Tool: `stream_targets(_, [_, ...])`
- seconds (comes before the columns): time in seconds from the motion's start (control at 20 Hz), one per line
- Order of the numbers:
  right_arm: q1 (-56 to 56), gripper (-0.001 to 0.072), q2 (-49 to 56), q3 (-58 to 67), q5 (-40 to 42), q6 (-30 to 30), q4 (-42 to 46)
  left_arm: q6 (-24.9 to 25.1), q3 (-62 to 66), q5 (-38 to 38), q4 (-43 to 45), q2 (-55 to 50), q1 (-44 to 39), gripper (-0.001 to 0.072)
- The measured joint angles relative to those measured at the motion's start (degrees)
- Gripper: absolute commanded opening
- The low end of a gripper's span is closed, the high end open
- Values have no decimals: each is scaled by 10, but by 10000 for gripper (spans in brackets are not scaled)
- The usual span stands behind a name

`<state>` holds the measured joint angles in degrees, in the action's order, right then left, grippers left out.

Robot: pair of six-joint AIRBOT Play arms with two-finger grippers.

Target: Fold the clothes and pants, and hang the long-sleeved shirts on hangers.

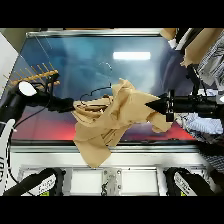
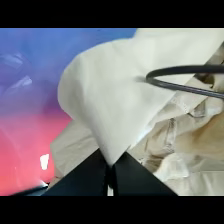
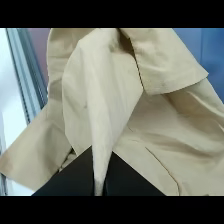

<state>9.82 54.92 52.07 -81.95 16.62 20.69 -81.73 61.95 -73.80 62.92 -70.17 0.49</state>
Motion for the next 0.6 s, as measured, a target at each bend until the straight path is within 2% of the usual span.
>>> stream_targets(0.25, [0, 5, -5, 0, -5, 10, 21, 11, 92, -38, 4, -40, 10, 12])
stream_targets(0.6, [0, 5, -20, 0, 3, -1, -58, 17, 102, -64, 21, -64, 11, 12])
